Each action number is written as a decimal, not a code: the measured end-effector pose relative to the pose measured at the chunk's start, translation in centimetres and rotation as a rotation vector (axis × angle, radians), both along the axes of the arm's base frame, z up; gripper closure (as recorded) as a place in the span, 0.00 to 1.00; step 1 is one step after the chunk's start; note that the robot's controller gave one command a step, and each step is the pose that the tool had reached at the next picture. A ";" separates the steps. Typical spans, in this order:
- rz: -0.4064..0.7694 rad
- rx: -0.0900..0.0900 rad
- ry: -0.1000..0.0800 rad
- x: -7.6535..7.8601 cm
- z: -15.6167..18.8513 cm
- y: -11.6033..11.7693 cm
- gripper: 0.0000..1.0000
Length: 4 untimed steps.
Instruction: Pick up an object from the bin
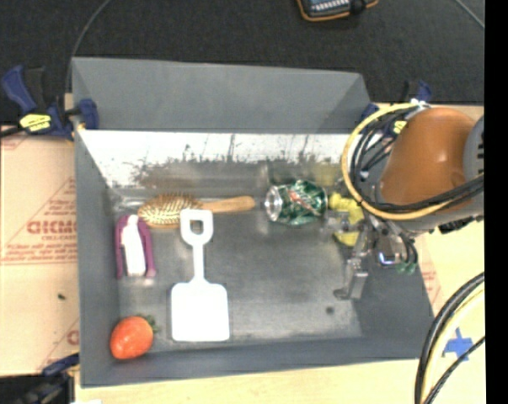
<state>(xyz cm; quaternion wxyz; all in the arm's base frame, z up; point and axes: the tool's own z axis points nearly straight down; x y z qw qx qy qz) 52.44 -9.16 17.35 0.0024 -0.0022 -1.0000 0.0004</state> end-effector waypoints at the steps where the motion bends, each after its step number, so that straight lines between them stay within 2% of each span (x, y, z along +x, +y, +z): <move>1: 0.005 -0.002 -0.009 0.2 0.4 0.0 0.00; 2: -0.024 0.001 0.002 8.1 -10.3 -1.0 0.00; 3: 0.041 -0.006 -0.026 9.8 -3.7 -0.6 0.00; 4: -0.097 -0.001 -0.006 12.6 -7.3 0.6 0.00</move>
Offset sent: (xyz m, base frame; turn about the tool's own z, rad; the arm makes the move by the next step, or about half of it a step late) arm 0.0818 -0.0094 -0.1035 0.0284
